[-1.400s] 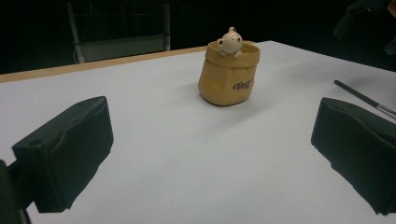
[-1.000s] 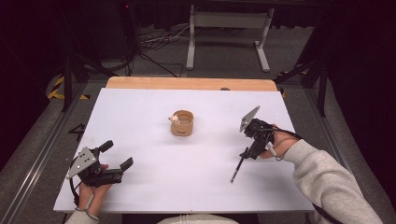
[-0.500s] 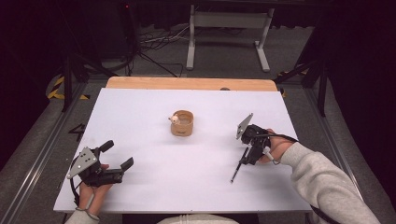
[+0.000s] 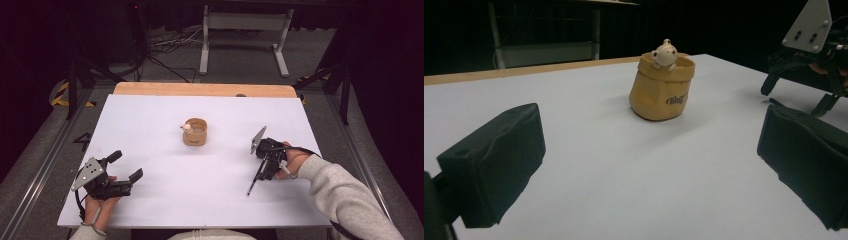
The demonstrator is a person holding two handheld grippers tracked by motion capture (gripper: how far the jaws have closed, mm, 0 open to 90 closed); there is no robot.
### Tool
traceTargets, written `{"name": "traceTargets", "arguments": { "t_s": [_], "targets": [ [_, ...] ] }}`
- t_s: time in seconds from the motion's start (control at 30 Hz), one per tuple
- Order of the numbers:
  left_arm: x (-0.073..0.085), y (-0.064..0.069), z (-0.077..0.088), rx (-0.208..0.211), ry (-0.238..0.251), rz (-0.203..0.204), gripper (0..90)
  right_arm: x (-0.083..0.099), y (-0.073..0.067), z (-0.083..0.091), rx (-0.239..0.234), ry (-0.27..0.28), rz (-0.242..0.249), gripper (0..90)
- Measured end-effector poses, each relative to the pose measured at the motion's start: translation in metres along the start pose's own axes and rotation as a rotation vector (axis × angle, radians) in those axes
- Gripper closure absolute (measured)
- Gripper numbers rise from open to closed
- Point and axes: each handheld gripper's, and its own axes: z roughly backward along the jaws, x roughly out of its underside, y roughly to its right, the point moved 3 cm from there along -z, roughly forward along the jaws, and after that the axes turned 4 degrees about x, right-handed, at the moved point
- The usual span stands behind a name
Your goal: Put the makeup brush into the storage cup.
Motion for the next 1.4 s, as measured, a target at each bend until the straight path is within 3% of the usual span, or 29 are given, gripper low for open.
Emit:
{"name": "traceTargets", "arguments": {
  "t_s": [0.27, 0.73, 1.03, 1.1, 1.13, 1.4],
  "targets": [
    [-0.001, 0.000, 0.000, 0.014, 0.013, 0.019, 0.0, 0.002, 0.001, -0.005, -0.012, -0.010, -0.003, 6.7],
    [-0.001, -0.001, 0.001, 0.026, 0.019, 0.037, 0.0, 0.001, -0.003, -0.006, 0.007, -0.056, 0.056, 13.7],
    [-0.001, 0.000, 0.001, 0.025, 0.010, 0.030, 0.0, -0.004, -0.008, 0.000, 0.005, -0.088, 0.124, 35.4],
    [-0.001, 0.000, 0.001, 0.025, 0.009, 0.029, 0.0, -0.005, -0.010, 0.001, 0.001, -0.097, 0.146, 43.5],
    [-0.001, 0.001, 0.001, 0.024, 0.009, 0.031, 0.0, -0.006, -0.011, 0.003, -0.001, -0.113, 0.164, 51.6],
    [0.000, 0.001, 0.000, 0.026, 0.003, 0.025, 0.0, -0.008, -0.017, 0.004, -0.014, -0.129, 0.243, 74.8]
  ]
}}
